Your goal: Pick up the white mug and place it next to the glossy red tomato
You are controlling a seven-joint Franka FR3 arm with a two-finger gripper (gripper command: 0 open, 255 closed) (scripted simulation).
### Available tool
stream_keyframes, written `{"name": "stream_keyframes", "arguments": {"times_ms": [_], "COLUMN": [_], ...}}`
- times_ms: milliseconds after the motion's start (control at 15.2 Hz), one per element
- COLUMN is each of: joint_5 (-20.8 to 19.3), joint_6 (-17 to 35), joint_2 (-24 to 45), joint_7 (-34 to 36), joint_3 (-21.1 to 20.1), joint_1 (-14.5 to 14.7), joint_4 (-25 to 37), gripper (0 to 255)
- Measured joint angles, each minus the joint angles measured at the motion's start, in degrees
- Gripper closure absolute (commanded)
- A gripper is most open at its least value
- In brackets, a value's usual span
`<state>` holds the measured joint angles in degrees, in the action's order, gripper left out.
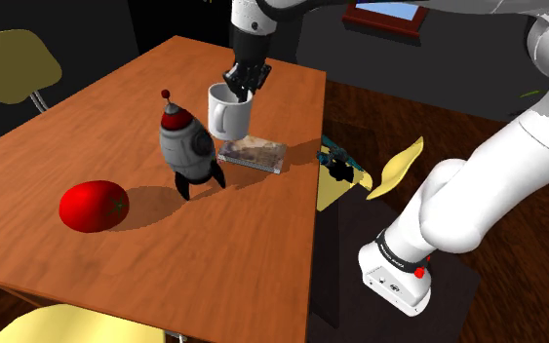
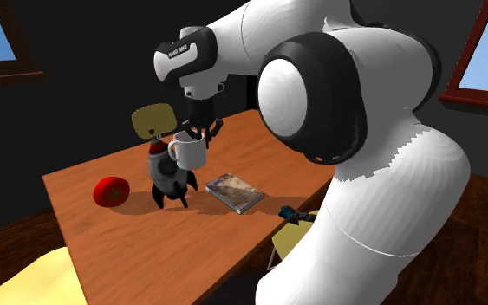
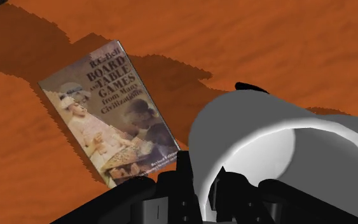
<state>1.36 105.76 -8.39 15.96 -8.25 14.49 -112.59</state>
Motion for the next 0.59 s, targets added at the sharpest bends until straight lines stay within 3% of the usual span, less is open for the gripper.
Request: {"name": "stream_keyframes", "arguments": {"times_ms": [594], "joint_5": [0.8], "joint_6": [0.0], "joint_2": [0.2], "joint_7": [12.5], "joint_3": [-7.4], "joint_1": [5.6], "joint_4": [0.1], "gripper": [255]}}
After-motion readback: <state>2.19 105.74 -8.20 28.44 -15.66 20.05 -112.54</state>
